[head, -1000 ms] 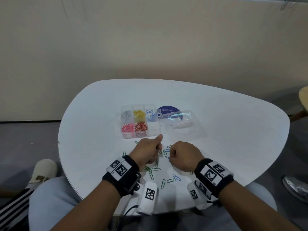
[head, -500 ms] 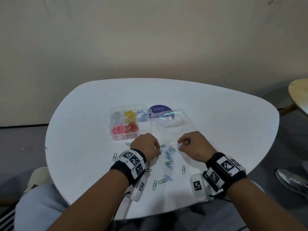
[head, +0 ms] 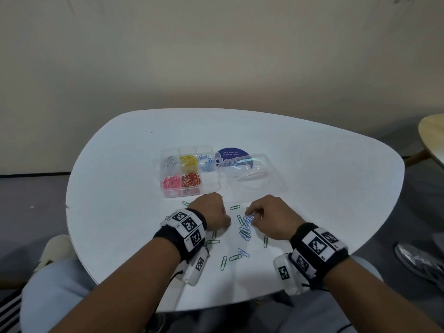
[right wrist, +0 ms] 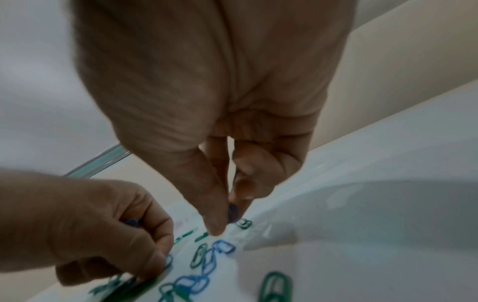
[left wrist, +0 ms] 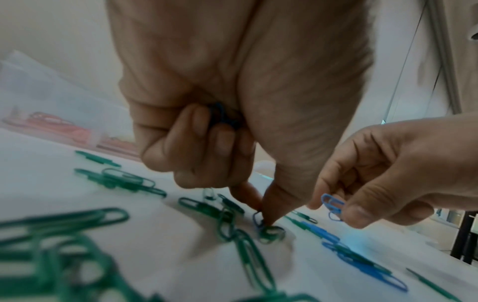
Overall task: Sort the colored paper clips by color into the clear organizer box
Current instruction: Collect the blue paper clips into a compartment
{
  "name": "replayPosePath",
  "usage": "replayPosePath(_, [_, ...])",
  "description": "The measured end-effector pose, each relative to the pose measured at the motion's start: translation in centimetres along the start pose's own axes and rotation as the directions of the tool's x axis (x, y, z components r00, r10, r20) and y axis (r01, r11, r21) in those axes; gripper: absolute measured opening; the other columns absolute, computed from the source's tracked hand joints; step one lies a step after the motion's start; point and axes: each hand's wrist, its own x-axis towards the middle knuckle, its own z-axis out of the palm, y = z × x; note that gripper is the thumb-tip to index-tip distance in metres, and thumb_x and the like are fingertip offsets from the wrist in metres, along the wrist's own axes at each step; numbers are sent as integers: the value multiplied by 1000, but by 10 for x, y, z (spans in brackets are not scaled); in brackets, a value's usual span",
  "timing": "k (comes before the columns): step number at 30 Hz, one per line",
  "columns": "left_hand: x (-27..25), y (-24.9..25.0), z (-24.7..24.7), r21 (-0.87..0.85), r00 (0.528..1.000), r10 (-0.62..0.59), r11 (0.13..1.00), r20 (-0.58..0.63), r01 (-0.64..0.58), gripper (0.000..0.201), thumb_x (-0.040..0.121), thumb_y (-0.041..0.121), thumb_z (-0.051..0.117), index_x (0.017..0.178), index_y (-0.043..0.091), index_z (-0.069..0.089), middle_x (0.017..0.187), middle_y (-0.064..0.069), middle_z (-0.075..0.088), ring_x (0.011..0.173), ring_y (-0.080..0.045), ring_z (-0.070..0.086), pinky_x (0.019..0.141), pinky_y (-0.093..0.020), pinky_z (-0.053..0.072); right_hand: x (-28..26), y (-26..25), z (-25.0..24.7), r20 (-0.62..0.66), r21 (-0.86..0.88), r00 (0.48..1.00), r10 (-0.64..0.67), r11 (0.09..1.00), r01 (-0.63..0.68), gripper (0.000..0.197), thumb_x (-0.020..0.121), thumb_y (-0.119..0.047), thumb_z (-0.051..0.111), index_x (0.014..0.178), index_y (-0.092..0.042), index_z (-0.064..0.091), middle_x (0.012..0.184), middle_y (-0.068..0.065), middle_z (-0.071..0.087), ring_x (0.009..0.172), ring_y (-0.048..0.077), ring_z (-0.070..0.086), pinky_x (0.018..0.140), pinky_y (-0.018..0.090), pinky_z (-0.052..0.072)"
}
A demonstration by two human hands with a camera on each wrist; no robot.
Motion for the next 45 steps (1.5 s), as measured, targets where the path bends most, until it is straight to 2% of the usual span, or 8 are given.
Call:
replayPosePath(7, [-5, -1, -2, -224, 1000, 1, 975, 1, -1, 29, 84, 28, 64, 62, 11, 59, 59, -8, 51, 52, -20, 44, 54, -26, 38, 3, -4, 4, -15, 44, 998, 63, 997, -63, 21, 83, -8, 68, 103, -10, 75, 104, 3, 73, 97, 16, 67, 86, 25, 52])
replayPosePath(12, [-9, -1, -10, -508, 997, -42, 861, -60, 6, 27, 84, 24, 64, 74, 0, 67, 64, -3, 55, 54, -12, 49, 50, -18, 41, 7, -7, 17, -39, -27, 996, 86, 996, -87, 15, 81, -14, 73, 96, -13, 75, 97, 1, 70, 91, 17, 66, 79, 27, 53])
replayPosePath(17, [-20, 2, -15, -712, 996, -84, 697, 37, 85, 11, 86, 19, 59, 80, 10, 59, 56, 0, 37, 46, -15, 31, 44, -18, 29, 7, -11, 23, -50, -138, 996, 79, 987, -85, 10, 83, -14, 65, 73, -15, 67, 84, 2, 71, 78, 20, 67, 69, 28, 54])
replayPosePath(19, [-24, 2, -13, -824, 991, -87, 551, 98, 130, 15, 86, 13, 56, 72, 10, 52, 57, 0, 38, 44, -14, 28, 43, -19, 23, 8, -13, 24, -33, -186, 996, 86, 978, -90, 9, 79, -12, 62, 72, -9, 65, 79, 4, 70, 75, 23, 67, 68, 33, 57])
replayPosePath(24, [-28, -5, -9, -965, 965, -37, -44, 259, 257, 15, 83, 6, 47, 73, 14, 38, 66, -7, 53, 44, -11, 33, 34, -18, 22, 8, -18, 25, 1, -268, 1000, 30, 963, -28, 8, 73, -11, 59, 78, -8, 64, 80, 5, 68, 75, 24, 65, 66, 33, 55])
replayPosePath(26, [-28, -7, -9, -953, 959, -52, -142, 277, 268, 13, 82, 5, 45, 73, 14, 39, 66, -7, 55, 44, -12, 39, 33, -17, 27, 8, -22, 24, 15, -293, 1000, 6, 956, -1, 5, 74, -11, 59, 77, -12, 62, 84, 4, 67, 78, 25, 64, 66, 31, 53])
replayPosePath(38, [-36, -3, -1, -987, 972, -173, -16, 162, 162, 11, 84, 2, 45, 90, 3, 53, 64, -6, 62, 47, -12, 46, 36, -17, 33, 13, -26, 17, 107, -256, 993, 56, 966, -27, 10, 73, -5, 60, 81, -9, 61, 91, 7, 66, 82, 25, 65, 66, 32, 52])
replayPosePath(45, [-36, -3, -2, -984, 970, -165, -26, 176, 174, 20, 87, 6, 43, 92, 1, 62, 65, -5, 63, 46, -11, 50, 38, -17, 37, 13, -28, 22, 79, -281, 997, -2, 959, 24, 15, 72, -6, 62, 87, -6, 62, 95, 7, 65, 84, 26, 63, 68, 34, 52])
